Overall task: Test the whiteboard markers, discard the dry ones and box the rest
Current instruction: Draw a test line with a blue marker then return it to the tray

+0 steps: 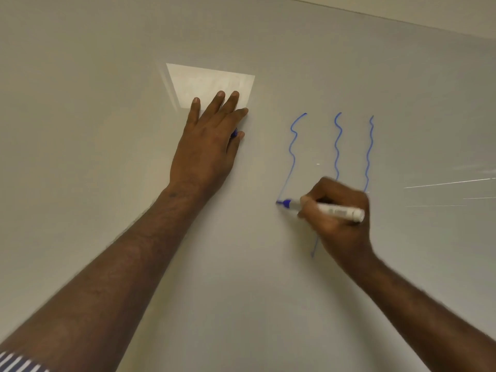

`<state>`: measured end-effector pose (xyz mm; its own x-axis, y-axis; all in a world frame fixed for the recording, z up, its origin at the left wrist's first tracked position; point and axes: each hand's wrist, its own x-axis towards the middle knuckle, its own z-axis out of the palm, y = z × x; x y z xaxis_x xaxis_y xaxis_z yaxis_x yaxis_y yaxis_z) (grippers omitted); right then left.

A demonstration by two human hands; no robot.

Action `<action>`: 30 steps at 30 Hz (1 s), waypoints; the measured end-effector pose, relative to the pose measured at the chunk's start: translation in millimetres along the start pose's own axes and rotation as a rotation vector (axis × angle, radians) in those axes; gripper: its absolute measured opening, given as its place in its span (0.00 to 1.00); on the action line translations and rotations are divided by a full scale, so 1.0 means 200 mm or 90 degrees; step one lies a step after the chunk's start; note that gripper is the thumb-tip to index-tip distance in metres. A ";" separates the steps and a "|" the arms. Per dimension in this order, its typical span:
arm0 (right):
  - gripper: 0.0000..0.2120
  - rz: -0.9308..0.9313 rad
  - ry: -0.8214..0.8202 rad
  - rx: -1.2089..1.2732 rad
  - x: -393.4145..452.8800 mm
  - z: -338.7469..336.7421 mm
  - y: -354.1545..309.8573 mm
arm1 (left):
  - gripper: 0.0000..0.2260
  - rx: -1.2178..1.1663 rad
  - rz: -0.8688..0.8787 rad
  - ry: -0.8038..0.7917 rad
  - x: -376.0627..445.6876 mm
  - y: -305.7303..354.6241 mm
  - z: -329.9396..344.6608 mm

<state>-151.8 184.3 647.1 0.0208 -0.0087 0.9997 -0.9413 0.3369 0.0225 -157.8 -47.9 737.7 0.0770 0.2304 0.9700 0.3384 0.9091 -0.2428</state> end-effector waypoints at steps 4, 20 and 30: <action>0.10 -0.092 -0.180 -0.020 -0.20 0.05 -0.05 | 0.18 0.000 0.002 0.002 -0.01 0.00 0.00; 0.06 0.089 0.113 0.117 0.47 -0.23 0.02 | 0.18 0.002 0.000 0.002 -0.02 0.01 -0.01; 0.11 0.074 0.149 0.022 0.61 -0.18 0.09 | 0.18 0.001 0.002 0.004 -0.03 0.01 -0.01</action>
<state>-153.6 223.9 768.6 -0.0148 0.2476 0.9687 -0.9527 0.2905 -0.0888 -155.8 -48.6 731.8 0.0838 0.2312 0.9693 0.3360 0.9092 -0.2460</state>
